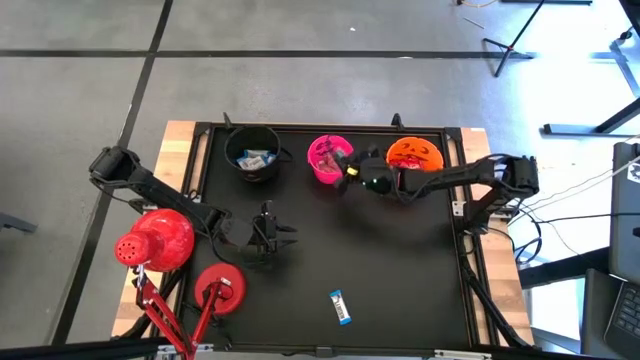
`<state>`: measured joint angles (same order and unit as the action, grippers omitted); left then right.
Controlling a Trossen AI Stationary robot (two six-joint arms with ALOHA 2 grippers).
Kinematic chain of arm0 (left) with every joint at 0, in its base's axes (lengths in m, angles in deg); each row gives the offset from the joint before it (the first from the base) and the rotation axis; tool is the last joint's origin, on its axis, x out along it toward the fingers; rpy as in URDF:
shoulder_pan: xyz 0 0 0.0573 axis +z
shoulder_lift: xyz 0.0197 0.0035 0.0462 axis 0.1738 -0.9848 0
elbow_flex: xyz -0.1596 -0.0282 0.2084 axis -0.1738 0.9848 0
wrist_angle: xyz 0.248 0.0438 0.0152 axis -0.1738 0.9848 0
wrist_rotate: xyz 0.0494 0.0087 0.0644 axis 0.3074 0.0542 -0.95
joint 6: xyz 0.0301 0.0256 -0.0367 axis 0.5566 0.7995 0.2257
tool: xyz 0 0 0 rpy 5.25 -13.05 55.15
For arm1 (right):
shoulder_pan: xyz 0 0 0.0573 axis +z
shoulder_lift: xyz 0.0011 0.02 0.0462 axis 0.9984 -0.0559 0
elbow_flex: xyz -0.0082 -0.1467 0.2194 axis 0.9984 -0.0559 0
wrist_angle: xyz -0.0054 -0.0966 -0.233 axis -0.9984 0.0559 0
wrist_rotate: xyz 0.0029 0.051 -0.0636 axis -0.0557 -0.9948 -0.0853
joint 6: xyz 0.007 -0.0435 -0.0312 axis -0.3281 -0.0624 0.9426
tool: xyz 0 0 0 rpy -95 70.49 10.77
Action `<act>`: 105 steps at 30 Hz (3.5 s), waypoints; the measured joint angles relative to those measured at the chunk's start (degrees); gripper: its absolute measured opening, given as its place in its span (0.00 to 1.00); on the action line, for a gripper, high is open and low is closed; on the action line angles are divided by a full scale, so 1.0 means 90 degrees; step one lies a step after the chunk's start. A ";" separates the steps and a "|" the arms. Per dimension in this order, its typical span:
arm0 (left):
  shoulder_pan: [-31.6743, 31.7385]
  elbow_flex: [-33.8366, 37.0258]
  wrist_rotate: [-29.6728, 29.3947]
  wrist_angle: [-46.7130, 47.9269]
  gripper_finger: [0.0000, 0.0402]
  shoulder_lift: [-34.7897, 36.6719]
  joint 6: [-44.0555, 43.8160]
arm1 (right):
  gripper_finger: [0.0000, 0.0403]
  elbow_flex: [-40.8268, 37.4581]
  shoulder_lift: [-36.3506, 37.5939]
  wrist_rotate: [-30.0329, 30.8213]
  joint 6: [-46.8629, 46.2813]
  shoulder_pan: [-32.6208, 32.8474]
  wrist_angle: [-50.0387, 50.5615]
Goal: Organize candy in baskets
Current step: Put the transparent candy into the pink bucket, then put the white chocolate bar into the black bucket
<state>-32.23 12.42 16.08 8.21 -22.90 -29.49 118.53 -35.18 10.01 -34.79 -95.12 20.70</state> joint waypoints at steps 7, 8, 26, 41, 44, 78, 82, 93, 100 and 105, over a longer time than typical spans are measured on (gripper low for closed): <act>0.0000 0.0000 -0.0002 0.0026 0.31 0.0000 0.0000 | 0.40 0.0000 0.0000 -0.0616 -0.0016 -0.0312 0.0007; 0.0000 0.0000 -0.0002 0.0025 0.31 0.0000 -0.0001 | 0.45 0.0000 0.0000 -0.0618 -0.0015 -0.0308 0.0003; -0.0005 0.0000 -0.0128 0.0002 0.31 -0.0002 0.0000 | 0.69 0.0088 0.1183 -0.3607 0.0053 0.1452 0.0581; -0.0005 0.0002 -0.0225 -0.0218 0.31 -0.0002 -0.0022 | 0.69 0.0714 -0.0122 -0.2112 0.0321 0.4405 0.2336; -0.0005 0.0002 -0.0223 -0.0217 0.31 -0.0002 -0.0019 | 0.69 0.0714 -0.0542 -0.2098 0.0015 0.4629 0.2202; -0.0005 0.0002 -0.0185 -0.0176 0.31 -0.0002 -0.0019 | 0.69 0.2191 -0.2281 -0.0353 0.0165 0.4867 0.4602; -0.0005 0.0002 -0.0186 -0.0163 0.31 -0.0002 -0.0038 | 0.69 0.2164 -0.2081 0.0416 -0.0531 0.4682 0.5292; -0.0005 0.0002 -0.0178 -0.0141 0.31 -0.0002 -0.0046 | 0.69 0.2176 -0.1830 -0.0289 -0.0777 0.4790 0.5107; -0.0007 0.0002 -0.0187 -0.0138 0.31 -0.0002 -0.0046 | 0.69 0.2178 -0.2156 0.0010 -0.0732 0.5029 0.5106; -0.0007 0.0002 -0.0189 -0.0134 0.31 -0.0002 -0.0046 | 0.58 0.2186 -0.2413 0.0177 -0.0743 0.5014 0.5118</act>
<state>-32.29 12.45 14.38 7.00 -22.92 -29.91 138.21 -56.90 11.60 -41.48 -50.00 66.77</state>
